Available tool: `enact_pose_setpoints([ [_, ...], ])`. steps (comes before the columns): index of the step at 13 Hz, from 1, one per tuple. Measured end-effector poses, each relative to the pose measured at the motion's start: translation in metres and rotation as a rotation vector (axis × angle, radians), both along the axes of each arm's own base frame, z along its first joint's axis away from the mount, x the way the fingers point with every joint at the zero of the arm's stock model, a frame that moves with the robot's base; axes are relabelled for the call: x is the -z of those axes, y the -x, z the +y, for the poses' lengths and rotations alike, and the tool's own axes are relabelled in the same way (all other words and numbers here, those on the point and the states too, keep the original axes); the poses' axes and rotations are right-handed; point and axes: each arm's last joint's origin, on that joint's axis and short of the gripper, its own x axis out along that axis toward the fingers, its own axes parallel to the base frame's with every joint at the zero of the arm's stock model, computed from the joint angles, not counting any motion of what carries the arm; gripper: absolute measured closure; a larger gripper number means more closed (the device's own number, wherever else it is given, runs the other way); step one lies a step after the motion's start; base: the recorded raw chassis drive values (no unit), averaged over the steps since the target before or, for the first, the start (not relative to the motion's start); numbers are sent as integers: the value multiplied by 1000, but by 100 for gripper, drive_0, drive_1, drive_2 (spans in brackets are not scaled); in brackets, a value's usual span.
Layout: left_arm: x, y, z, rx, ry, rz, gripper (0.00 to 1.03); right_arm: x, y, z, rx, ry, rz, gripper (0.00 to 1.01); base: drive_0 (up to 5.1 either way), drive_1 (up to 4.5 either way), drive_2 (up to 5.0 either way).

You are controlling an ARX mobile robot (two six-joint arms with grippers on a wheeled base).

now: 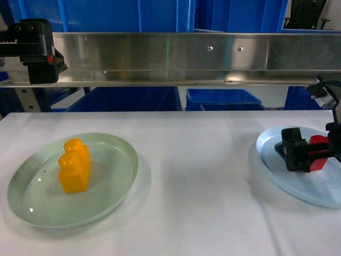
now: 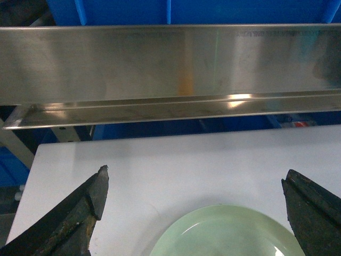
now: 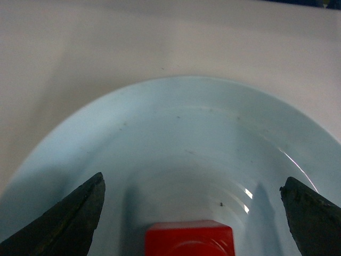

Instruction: Sort and place red and yellow blocks in left bins

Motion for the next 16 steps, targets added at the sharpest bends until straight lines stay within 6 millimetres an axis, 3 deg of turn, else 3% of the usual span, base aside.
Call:
enact_pose_setpoints([
  [2, 0, 0, 0, 0, 0, 0, 5, 2, 0, -5, -6, -25, 9, 3, 0, 0, 0],
  [3, 0, 0, 0, 0, 0, 0, 5, 9, -4, -7, 9, -70, 36, 17, 0, 0, 0],
  [4, 0, 0, 0, 0, 0, 0, 5, 12, -6, -14, 36, -80, 32, 57, 0, 0, 0],
  [5, 0, 0, 0, 0, 0, 0, 5, 12, -6, -14, 40, -88, 33, 72, 0, 0, 0],
  [7, 0, 0, 0, 0, 0, 0, 5, 8, -5, -11, 45, -101, 25, 73, 0, 0, 0],
  [9, 0, 0, 0, 0, 0, 0, 5, -11, 1, -4, 41, -124, -7, 73, 0, 0, 0],
  [11, 0, 0, 0, 0, 0, 0, 5, -54, 11, 2, 30, -150, -118, 73, 0, 0, 0],
  [12, 0, 0, 0, 0, 0, 0, 5, -104, 28, 4, 19, -184, -248, 73, 0, 0, 0],
  [13, 0, 0, 0, 0, 0, 0, 5, -137, 47, 5, 15, -203, -336, 73, 0, 0, 0],
  [16, 0, 0, 0, 0, 0, 0, 5, -186, 120, 2, 53, -250, -445, 73, 0, 0, 0],
])
